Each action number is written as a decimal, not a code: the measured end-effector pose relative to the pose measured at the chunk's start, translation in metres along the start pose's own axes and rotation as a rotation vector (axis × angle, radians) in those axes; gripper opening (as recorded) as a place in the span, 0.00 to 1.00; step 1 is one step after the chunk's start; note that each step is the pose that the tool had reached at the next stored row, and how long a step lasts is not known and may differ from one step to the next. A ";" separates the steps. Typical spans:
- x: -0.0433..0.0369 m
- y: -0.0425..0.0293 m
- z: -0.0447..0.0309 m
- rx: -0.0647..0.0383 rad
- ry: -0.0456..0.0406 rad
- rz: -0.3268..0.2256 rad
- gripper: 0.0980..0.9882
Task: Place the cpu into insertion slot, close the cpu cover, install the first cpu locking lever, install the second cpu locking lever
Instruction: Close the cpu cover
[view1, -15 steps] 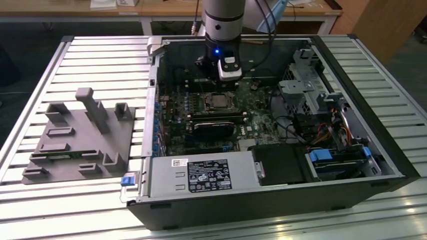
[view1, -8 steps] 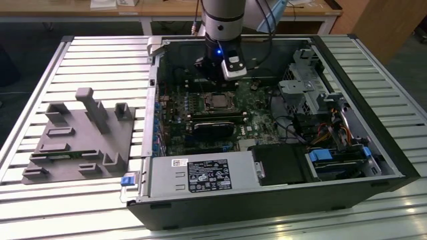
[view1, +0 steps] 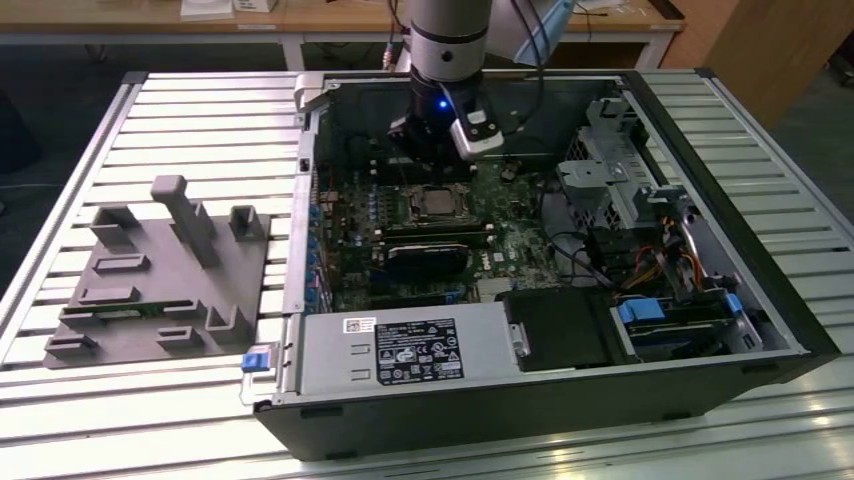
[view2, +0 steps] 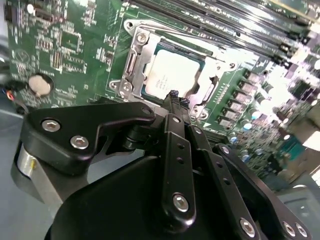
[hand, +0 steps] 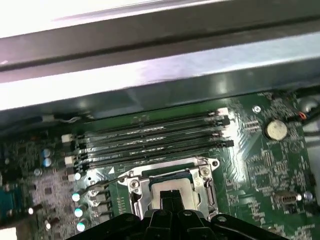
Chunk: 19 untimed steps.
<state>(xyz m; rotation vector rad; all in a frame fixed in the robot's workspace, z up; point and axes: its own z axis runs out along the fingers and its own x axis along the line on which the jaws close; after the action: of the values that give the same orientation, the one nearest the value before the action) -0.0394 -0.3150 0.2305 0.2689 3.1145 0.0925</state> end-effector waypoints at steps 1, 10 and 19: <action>0.0000 0.0000 0.0000 0.000 0.0011 -0.018 0.01; 0.0000 0.0000 0.0000 -0.002 0.0110 -0.182 0.01; -0.0001 -0.0009 0.0013 -0.002 0.0109 -0.180 0.01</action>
<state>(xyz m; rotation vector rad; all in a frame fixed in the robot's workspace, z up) -0.0394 -0.3159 0.2292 -0.0127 3.1314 0.0943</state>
